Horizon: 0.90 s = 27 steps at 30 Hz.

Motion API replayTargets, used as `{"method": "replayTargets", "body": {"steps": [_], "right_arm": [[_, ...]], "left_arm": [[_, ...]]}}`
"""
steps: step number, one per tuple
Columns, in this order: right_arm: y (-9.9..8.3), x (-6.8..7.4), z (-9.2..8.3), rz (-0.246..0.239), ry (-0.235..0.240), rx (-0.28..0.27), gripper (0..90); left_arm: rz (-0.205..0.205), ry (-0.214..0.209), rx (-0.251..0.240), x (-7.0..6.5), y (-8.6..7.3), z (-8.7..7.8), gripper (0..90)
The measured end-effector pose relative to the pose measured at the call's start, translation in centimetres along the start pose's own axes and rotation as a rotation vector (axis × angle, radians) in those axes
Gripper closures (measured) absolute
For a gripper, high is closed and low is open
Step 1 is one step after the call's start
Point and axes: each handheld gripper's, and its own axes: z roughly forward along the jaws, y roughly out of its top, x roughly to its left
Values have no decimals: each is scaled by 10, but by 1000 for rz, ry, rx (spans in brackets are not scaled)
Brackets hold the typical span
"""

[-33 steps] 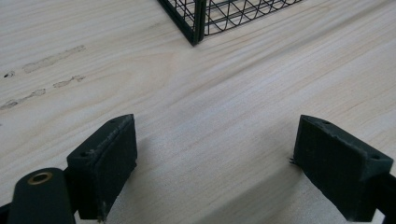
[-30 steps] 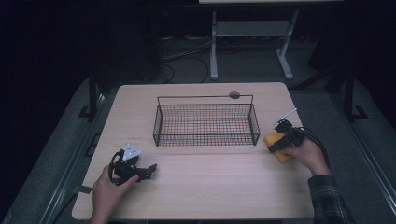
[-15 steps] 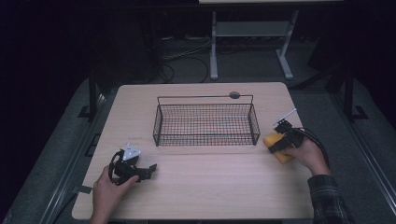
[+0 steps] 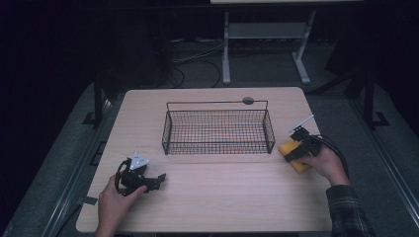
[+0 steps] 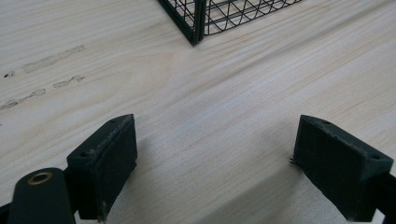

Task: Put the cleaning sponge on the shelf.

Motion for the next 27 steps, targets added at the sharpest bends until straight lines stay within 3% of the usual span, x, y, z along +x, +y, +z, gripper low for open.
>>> {"method": "replayTargets", "body": {"steps": [27], "right_arm": [[9,-2,-41,-5,-6,-41,221]], "left_arm": [[-1,0,0,0,0,0,127]]}}
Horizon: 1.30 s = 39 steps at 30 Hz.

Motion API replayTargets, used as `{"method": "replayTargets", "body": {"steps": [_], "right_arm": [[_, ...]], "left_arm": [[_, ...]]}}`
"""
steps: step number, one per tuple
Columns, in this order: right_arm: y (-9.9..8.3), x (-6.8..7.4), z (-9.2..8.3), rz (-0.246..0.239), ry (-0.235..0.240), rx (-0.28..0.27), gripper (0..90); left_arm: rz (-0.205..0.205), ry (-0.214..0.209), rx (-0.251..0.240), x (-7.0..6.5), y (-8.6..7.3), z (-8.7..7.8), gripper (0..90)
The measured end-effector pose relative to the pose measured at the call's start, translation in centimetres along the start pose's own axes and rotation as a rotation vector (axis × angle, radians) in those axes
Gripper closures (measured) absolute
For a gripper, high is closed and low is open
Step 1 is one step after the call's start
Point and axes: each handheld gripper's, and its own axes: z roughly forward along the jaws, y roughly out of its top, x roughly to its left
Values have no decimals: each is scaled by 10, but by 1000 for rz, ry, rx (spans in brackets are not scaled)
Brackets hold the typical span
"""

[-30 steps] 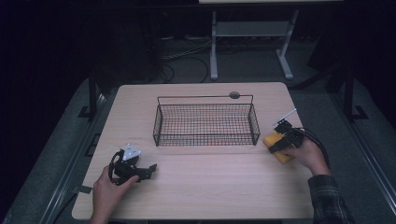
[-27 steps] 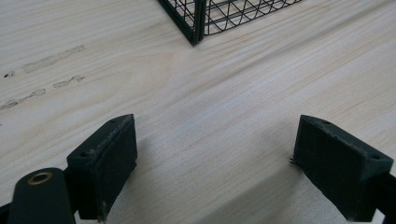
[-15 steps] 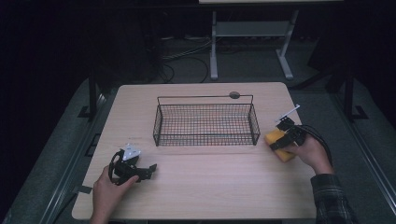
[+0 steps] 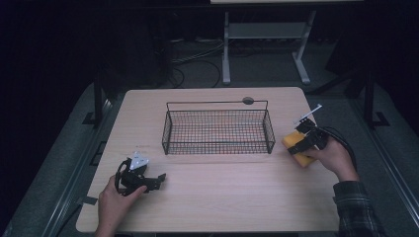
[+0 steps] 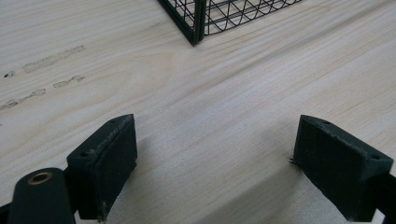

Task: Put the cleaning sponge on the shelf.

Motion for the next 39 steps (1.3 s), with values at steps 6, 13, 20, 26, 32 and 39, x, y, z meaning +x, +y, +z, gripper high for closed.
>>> {"method": "replayTargets", "body": {"steps": [6,13,20,26,32,39], "right_arm": [[4,0,-9,2,-4,-8,221],[11,0,-22,-1,-11,-20,221],[20,2,-34,-8,-11,-32,221],[27,3,-44,-15,-5,-48,222],[34,6,-52,-20,-1,-58,222],[42,9,-60,-31,9,-71,222]], "left_arm": [[-1,-1,0,0,0,0,126],[1,0,0,0,0,0,127],[0,-1,0,0,0,0,127],[-1,0,0,0,0,0,127],[-1,0,0,0,0,0,127],[0,0,0,0,0,0,126]]}}
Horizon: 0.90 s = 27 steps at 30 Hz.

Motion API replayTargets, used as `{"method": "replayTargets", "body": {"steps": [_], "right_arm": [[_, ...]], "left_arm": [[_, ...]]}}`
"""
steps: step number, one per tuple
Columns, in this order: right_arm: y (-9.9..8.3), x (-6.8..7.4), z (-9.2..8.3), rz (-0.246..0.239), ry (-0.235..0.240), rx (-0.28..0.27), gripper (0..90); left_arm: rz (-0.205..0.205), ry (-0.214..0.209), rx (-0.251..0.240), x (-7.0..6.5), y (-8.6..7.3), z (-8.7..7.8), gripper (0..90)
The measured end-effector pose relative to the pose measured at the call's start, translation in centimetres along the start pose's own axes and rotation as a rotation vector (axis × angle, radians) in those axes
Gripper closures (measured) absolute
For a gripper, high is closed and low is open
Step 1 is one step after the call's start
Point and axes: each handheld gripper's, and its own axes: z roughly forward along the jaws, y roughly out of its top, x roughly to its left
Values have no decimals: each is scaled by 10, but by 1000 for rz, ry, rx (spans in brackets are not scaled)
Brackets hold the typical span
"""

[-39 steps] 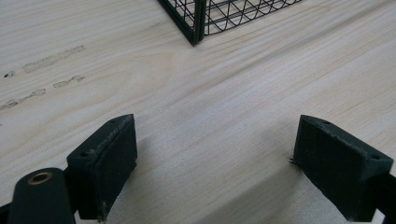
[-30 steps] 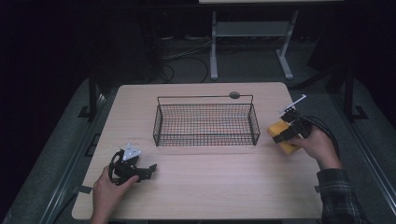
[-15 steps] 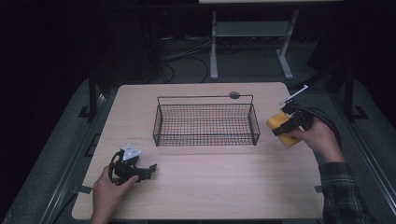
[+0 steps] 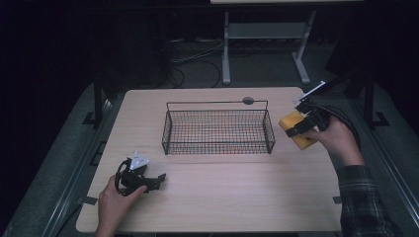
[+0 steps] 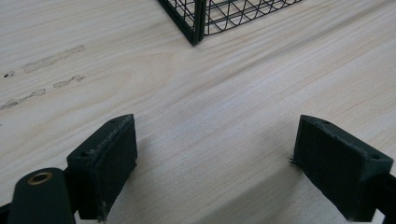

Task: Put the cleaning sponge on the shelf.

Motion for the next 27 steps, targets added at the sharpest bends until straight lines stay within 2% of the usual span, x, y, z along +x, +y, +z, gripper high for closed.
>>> {"method": "replayTargets", "body": {"steps": [7,27], "right_arm": [[10,5,-1,-15,9,-4,221],[38,26,13,-76,35,-9,222]], "left_arm": [[0,0,0,0,0,0,127],[1,0,0,0,0,0,127]]}}
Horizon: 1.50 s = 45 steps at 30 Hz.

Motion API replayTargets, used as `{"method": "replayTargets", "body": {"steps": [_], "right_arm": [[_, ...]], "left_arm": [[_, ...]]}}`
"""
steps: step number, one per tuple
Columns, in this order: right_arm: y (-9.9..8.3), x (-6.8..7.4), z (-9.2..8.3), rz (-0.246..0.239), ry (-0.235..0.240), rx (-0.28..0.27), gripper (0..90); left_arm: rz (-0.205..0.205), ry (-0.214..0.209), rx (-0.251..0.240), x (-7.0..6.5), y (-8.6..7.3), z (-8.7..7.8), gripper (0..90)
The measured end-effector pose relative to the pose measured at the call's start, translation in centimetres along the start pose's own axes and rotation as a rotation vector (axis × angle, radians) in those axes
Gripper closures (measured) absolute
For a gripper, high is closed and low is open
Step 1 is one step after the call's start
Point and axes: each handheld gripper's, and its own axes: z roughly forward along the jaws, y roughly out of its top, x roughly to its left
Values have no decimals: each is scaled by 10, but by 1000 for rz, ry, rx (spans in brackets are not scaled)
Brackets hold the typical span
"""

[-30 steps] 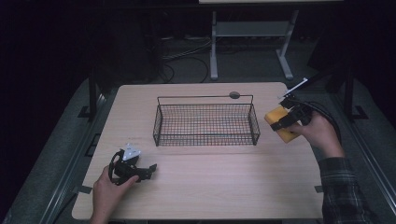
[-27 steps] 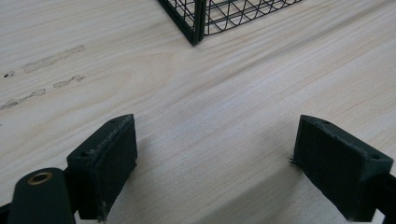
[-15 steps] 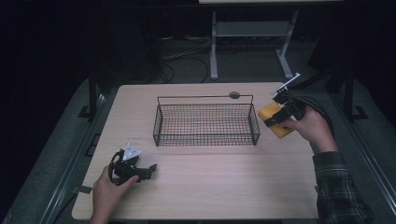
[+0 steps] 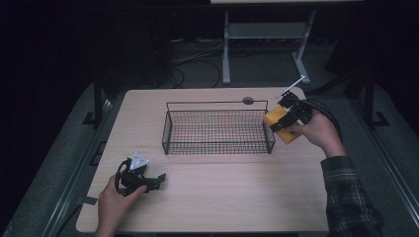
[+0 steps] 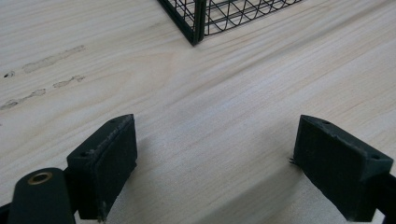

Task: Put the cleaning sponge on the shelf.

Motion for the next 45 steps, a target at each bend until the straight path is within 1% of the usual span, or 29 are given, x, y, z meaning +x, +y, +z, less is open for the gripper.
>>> {"method": "replayTargets", "body": {"steps": [3,7,18,28,33,37,45], "right_arm": [[5,2,4,-16,2,-1,221],[11,6,8,-24,7,2,221],[28,16,22,-64,19,11,221],[44,24,37,-85,36,18,221],[52,26,43,-93,43,18,221],[57,28,48,-105,45,25,221],[63,32,59,-114,45,28,221]], "left_arm": [[-1,0,0,0,0,0,127],[1,1,0,0,0,0,126],[0,1,0,0,0,0,127],[-1,0,0,0,0,0,127],[-2,0,0,0,0,0,126],[-1,1,0,0,0,0,126],[0,1,0,0,0,0,127]]}}
